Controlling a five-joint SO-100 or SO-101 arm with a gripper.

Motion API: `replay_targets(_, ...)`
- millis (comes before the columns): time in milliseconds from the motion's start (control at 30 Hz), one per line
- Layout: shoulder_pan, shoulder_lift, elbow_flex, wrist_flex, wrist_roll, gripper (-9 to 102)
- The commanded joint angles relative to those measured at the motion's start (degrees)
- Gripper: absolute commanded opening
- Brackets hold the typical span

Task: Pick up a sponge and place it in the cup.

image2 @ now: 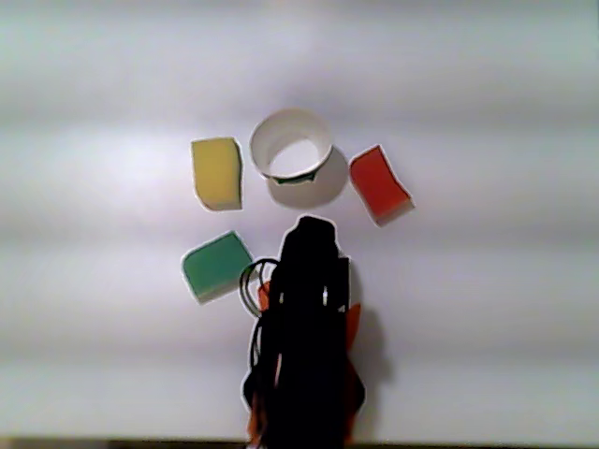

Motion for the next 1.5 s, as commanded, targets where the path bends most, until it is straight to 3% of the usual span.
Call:
replay_targets(0, 1.1, -6.9, -6.5, 0.0, 0.2, 0)
replay_targets(233, 3.1, -22.8, -21.1, 0.4, -2.8, 0)
replay_targets(667, 17.7, -52.0, -54.1, 2.5, -28.6, 0)
replay_targets(1100, 21.7, -69.6, -71.8, 3.6, -47.9, 0)
replay_targets(1300, 21.5, -68.7, -68.7, 3.6, -46.9, 0)
replay_targets(1467, 21.6, -63.9, -61.7, 4.6, -33.3, 0)
